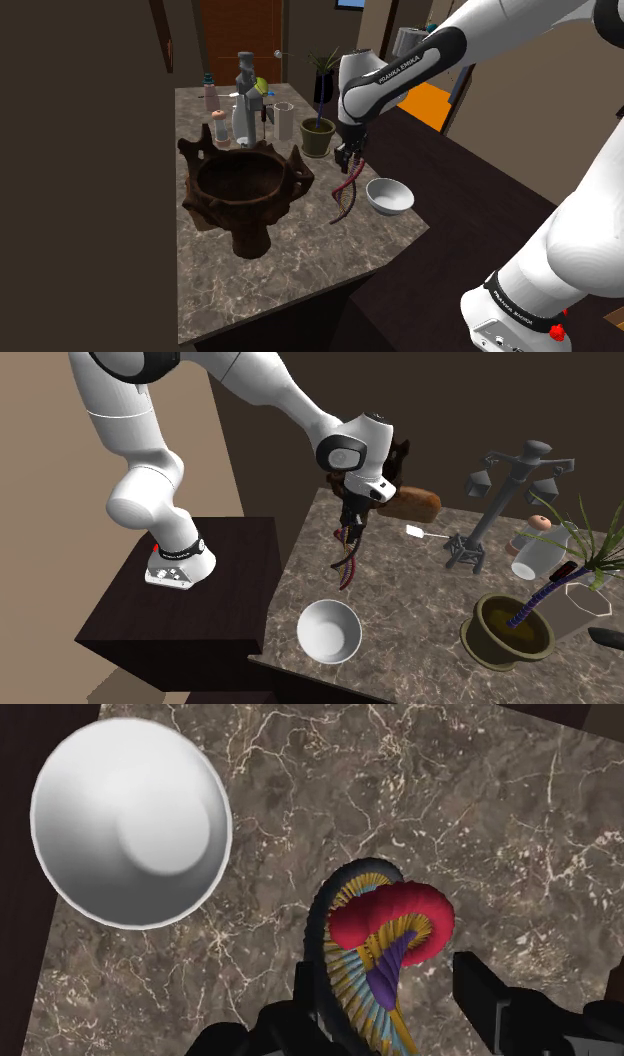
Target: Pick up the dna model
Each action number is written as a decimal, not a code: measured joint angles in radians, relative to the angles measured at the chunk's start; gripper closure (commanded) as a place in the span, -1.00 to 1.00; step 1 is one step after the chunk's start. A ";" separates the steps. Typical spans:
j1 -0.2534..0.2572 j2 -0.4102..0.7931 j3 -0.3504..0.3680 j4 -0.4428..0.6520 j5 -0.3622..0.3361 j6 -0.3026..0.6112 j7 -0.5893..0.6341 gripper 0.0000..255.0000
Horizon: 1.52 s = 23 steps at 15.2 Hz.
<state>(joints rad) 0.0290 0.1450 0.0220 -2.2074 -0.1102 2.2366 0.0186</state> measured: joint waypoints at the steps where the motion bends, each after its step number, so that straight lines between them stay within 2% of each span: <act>1: 0.000 0.001 0.000 -0.001 0.000 0.001 0.000 1.00; 10: 0.001 -0.003 0.001 0.002 0.001 -0.005 0.001 1.00; 23: 0.002 -0.098 0.003 0.067 0.014 -0.164 -0.017 1.00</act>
<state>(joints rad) 0.0306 0.0469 0.0253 -2.1401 -0.0959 2.0722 0.0014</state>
